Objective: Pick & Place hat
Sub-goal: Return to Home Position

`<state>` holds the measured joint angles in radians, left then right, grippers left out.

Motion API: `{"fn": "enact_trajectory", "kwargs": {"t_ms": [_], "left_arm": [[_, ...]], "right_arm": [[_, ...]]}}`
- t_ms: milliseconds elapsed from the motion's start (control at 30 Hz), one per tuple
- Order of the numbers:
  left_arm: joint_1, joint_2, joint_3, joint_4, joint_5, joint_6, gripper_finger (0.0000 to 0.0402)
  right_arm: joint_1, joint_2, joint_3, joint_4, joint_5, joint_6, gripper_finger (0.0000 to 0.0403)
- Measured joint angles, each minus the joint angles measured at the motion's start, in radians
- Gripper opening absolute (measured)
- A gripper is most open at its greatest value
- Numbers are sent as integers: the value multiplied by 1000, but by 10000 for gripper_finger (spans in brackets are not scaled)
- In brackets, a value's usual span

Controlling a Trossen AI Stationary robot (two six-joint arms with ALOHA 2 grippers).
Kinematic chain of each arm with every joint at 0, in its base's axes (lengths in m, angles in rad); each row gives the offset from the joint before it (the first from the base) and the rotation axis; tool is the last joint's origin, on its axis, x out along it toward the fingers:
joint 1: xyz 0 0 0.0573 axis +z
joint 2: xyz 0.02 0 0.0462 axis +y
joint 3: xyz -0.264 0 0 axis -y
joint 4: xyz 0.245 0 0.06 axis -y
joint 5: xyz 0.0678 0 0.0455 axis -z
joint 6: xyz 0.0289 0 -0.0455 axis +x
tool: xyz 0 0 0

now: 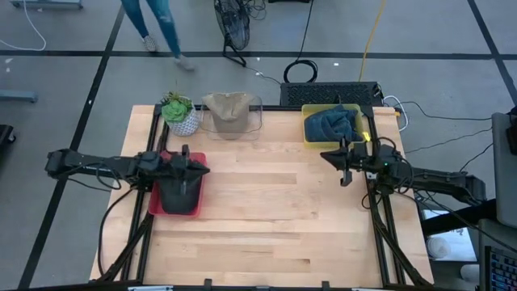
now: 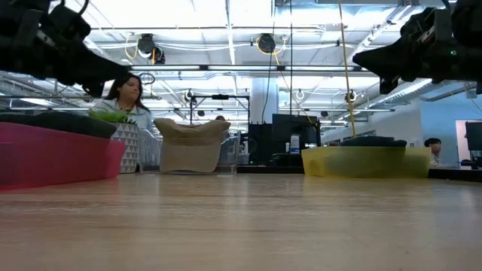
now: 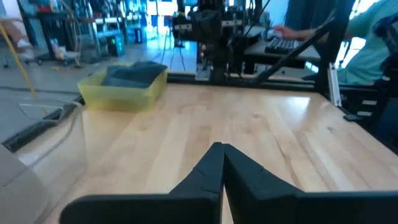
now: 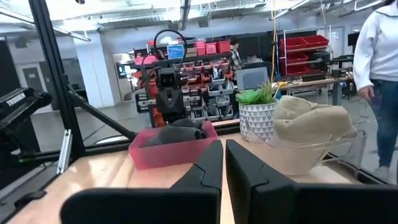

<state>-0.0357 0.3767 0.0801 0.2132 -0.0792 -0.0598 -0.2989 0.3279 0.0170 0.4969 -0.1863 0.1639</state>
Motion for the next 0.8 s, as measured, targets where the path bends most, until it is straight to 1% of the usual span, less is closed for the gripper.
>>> {"fn": "enact_trajectory", "kwargs": {"t_ms": [100, 167, 267, 333, 433, 500, 567, 667, 800], "left_arm": [[3, -105, -32, -27, 2, 14, 5], [3, -180, -33, -109, 28, 29, 6], [3, -296, -28, -276, 30, 15, 7], [3, -370, -24, -309, 35, -6, 4], [1, -372, -17, -316, 67, -7, 6], [-1, -373, -17, -311, 61, -9, 4], [0, -372, -27, -305, 52, -28, 4], [-2, -373, -27, -301, 55, -18, 6], [-2, -373, -27, -302, 55, -14, 4]], "right_arm": [[0, -10, 0, -36, -1, -17, 0], [0, -9, -1, -76, -1, -19, 0], [0, -9, -2, -98, -2, -19, 0], [0, -9, -2, -97, -2, -19, 0], [13, -9, -2, -98, -1, -24, 0], [47, -9, -2, -92, 6, -35, 0], [94, -9, -2, -89, 41, -55, 0], [173, -4, -2, -83, 122, -100, 0], [267, 0, -2, -75, 190, -161, 0]]}}
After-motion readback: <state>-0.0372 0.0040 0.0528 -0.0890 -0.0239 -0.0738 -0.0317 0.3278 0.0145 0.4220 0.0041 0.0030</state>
